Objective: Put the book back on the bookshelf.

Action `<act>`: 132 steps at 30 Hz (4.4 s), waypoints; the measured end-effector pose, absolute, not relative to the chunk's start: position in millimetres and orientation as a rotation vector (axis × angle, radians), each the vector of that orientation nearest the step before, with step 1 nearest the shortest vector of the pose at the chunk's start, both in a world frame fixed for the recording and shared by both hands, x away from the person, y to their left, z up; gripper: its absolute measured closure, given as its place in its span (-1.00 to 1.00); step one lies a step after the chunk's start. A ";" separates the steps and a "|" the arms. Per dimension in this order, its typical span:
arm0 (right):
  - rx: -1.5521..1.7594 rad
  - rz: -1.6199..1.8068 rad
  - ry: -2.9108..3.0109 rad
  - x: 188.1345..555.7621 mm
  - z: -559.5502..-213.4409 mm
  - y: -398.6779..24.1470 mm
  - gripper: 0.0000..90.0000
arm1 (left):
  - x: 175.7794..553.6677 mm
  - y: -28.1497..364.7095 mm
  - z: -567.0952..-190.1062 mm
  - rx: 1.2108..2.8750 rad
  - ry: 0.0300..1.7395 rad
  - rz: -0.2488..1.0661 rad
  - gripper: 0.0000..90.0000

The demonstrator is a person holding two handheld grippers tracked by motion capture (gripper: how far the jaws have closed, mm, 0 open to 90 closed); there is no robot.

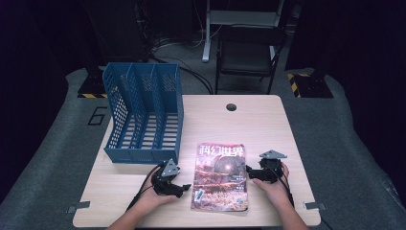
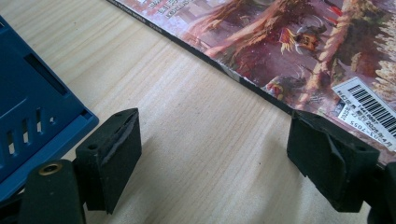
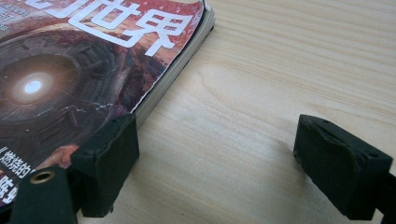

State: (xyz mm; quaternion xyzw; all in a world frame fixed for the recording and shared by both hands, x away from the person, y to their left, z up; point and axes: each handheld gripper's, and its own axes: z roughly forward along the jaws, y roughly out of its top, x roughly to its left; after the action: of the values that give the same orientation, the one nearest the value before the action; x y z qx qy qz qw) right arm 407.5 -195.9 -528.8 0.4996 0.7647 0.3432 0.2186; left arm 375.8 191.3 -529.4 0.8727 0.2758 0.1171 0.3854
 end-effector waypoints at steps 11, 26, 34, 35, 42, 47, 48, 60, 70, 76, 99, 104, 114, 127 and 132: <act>1.359 0.964 2.131 406.4 -528.7 -196.0 -0.65 | 375.3 190.3 -529.4 2.221 0.711 0.312 -0.60; 1.433 0.933 2.143 405.8 -520.3 -196.4 -0.22 | 374.9 188.7 -526.8 2.223 0.748 0.305 -0.54; 1.511 0.944 2.142 407.1 -515.3 -201.8 -0.05 | 375.7 190.1 -521.4 2.216 0.788 0.244 -0.31; 1.504 0.943 2.150 407.0 -514.0 -202.2 -0.04 | 374.9 189.1 -520.2 2.221 0.801 0.233 -0.31; 1.485 0.972 2.149 403.4 -508.5 -196.0 -0.04 | 368.4 181.2 -513.0 2.197 0.781 0.211 -0.30; 1.466 1.016 2.152 399.0 -503.8 -188.4 -0.06 | 365.1 174.3 -509.3 2.187 0.778 0.178 -0.30; 1.472 1.016 2.156 397.9 -502.8 -185.7 -0.06 | 364.6 173.7 -508.6 2.194 0.769 0.174 -0.30; 1.438 1.079 2.212 396.2 -504.1 -169.0 -0.12 | 357.1 160.5 -511.1 2.224 0.740 0.122 -0.30; 1.507 1.086 2.239 401.5 -513.9 -165.0 -0.11 | 352.9 151.8 -517.7 2.222 0.757 0.169 -0.31; 1.495 1.080 2.248 401.4 -515.5 -162.1 -0.10 | 352.2 147.1 -520.7 2.214 0.761 0.166 -0.30; 1.534 1.091 2.212 396.2 -510.3 -160.8 0.31 | 344.4 140.6 -521.8 2.186 0.800 0.236 -0.13; 1.506 1.026 2.239 394.7 -508.8 -162.1 0.53 | 341.6 138.7 -522.8 2.170 0.808 0.230 -0.13; 1.565 1.063 2.235 390.9 -505.7 -171.5 0.71 | 336.5 135.7 -522.3 2.177 0.803 0.223 -0.10; 1.649 1.121 2.194 393.2 -509.2 -171.6 0.30 | 355.5 135.7 -519.0 2.108 0.972 0.182 -0.10; 1.656 1.130 2.161 394.1 -509.9 -172.1 0.19 | 373.2 132.8 -514.8 2.058 1.018 0.194 -0.12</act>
State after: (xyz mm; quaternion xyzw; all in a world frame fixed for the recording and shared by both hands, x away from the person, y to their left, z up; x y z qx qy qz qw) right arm 394.1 -172.1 -509.9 0.5591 0.7297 0.3814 0.0968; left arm 373.2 132.8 -514.8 0.8160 0.4037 0.0768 0.4065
